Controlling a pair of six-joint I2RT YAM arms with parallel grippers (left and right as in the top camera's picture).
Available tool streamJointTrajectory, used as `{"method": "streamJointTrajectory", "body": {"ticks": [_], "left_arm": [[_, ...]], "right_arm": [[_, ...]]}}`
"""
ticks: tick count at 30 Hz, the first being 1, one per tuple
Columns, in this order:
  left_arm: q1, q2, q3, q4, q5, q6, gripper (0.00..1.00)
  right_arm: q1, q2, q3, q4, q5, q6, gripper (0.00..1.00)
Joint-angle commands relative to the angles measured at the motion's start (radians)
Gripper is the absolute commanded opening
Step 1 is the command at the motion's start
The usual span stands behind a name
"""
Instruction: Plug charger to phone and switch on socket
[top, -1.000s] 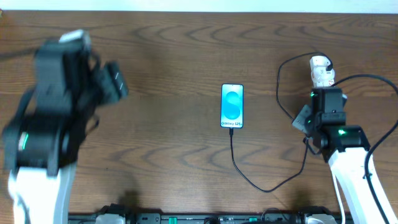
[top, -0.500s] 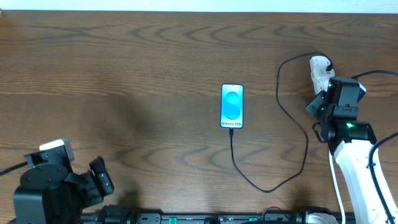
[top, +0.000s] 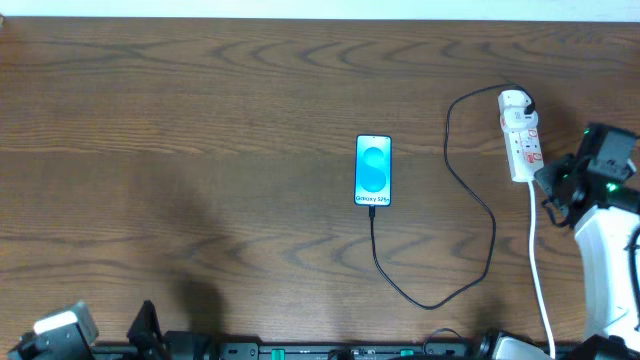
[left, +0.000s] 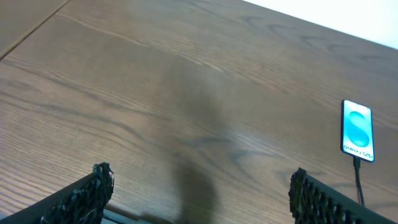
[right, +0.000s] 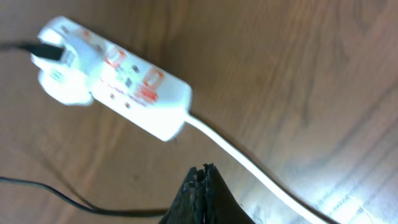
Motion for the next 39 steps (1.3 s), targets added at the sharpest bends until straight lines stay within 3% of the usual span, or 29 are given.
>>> {"method": "streamJointTrajectory", "body": {"ticks": [1,10,15,20,29,39], "left_arm": [[0.002,-0.043,0.002,-0.006,-0.013,0.016,0.92],[0.061,-0.065,0.002,-0.013,-0.013,0.016,0.92],[0.069,-0.072,0.002,-0.013,-0.013,0.016,0.92],[0.069,-0.143,0.002,-0.013,-0.013,0.016,0.92],[0.089,-0.263,0.003,-0.135,-0.013,0.016,0.92],[0.187,-0.377,0.024,-0.150,-0.002,0.013,0.92]], "right_arm": [[-0.012,0.097,0.148,-0.077,-0.030,-0.011,0.01],[-0.014,0.507,0.631,-0.324,-0.040,-0.029,0.01],[-0.014,0.676,0.752,-0.345,-0.113,-0.029,0.01],[-0.014,0.797,0.768,-0.325,-0.174,0.002,0.01],[-0.014,0.808,0.768,-0.280,-0.190,0.044,0.01],[-0.014,0.815,0.768,-0.231,-0.224,0.078,0.01]]}}
